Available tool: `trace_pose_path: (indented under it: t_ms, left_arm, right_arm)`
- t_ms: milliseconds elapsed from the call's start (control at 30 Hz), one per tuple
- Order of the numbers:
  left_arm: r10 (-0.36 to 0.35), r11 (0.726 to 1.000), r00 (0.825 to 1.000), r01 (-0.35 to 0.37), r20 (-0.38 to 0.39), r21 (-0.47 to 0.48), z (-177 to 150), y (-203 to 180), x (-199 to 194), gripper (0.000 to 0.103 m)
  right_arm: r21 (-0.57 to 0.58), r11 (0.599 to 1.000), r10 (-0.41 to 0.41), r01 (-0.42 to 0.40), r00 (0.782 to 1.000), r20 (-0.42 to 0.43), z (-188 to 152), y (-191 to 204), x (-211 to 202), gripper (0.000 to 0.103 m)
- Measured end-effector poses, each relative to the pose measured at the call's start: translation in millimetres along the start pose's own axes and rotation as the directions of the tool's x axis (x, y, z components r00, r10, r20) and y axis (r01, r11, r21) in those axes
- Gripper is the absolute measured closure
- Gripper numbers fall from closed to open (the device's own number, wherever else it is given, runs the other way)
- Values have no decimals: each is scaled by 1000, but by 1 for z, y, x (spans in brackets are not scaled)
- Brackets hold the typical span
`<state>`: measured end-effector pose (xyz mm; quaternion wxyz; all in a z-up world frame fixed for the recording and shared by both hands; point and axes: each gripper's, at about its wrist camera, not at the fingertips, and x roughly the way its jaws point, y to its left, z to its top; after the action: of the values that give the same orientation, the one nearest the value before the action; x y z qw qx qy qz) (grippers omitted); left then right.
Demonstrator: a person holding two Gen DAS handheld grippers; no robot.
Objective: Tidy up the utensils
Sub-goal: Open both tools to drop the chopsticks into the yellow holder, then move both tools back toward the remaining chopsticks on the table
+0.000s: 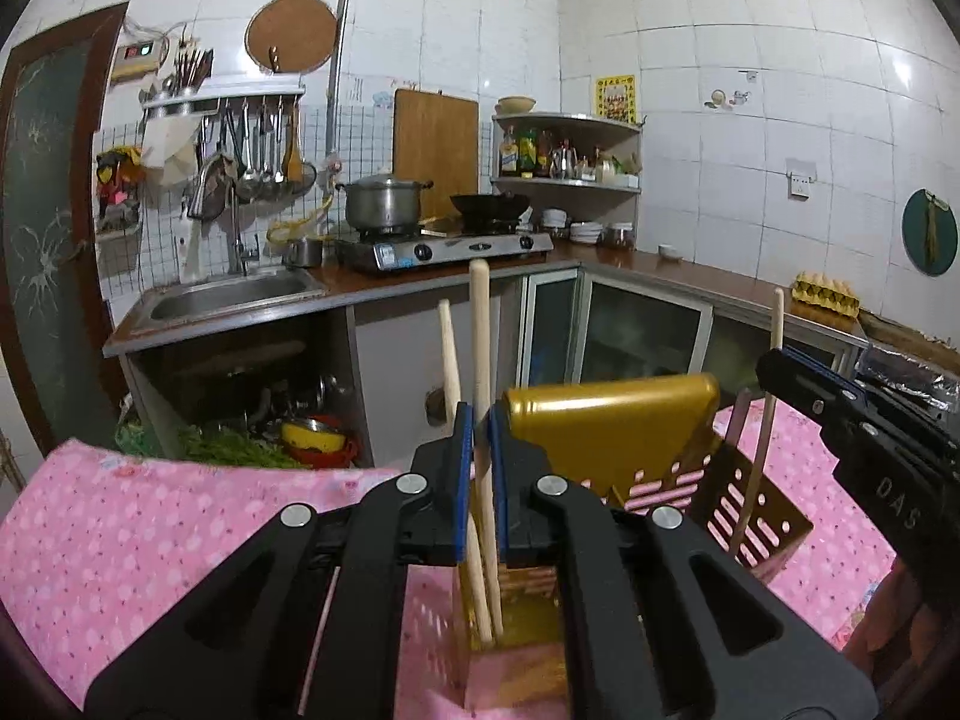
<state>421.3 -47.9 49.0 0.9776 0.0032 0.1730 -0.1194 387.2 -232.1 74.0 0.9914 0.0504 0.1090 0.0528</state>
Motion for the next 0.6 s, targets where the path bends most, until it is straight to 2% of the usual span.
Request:
trace_pose_path:
  t_ms: [100, 133, 167, 200, 233, 267, 300, 367, 400, 433, 467, 600]
  left_arm:
    - [-6, 999, 1000, 5, -23, -32, 0, 5, -3, 94]
    - [-13, 999, 1000, 12, -29, -37, 2, 6, -8, 85]
    - [-7, 999, 1000, 6, -27, -34, 3, 5, -12, 71]
    - [13, 1000, 1000, -14, -16, -26, 5, 5, -21, 63]
    - [27, 1000, 1000, -27, -8, -16, 8, 4, -29, 50]
    - [43, 999, 999, -43, -2, -6, 10, 3, -36, 42]
    - [54, 999, 999, -54, 1, -2, 12, 4, -44, 40]
    - [61, 998, 998, -62, -20, -19, 15, 9, -55, 27]
    - [62, 997, 997, -64, -43, -35, 15, 12, -60, 24]
    - [61, 997, 997, -64, -56, -49, 14, 15, -65, 17]
    - [53, 996, 996, -58, -67, -64, 11, 19, -69, 12]
    - [49, 994, 988, -62, -145, -90, -7, 32, -86, 10]
  right_arm:
    - [-6, 1000, -8, 8, 999, -40, -7, 2, 1, 97]
    - [-7, 1000, -8, 7, 999, -48, -9, 2, 0, 97]
    - [-8, 1000, -12, 12, 998, -54, -9, 2, -2, 96]
    - [-5, 1000, -16, 16, 998, -56, -8, 2, -3, 96]
    - [9, 1000, -16, 16, 998, -64, -5, 0, -8, 96]
    - [22, 1000, -14, 15, 998, -68, -3, -2, -12, 96]
    - [31, 999, -14, 16, 998, -69, 0, -3, -16, 96]
    - [38, 999, -29, 32, 996, -85, 7, -4, -28, 86]
    - [39, 998, -37, 41, 995, -89, 8, -4, -34, 66]
    - [41, 998, -45, 49, 995, -88, 9, -4, -39, 54]
    - [34, 997, -64, 67, 994, -88, 9, -4, -46, 54]
    - [28, 992, -121, 127, 981, -151, 1, -4, -63, 53]
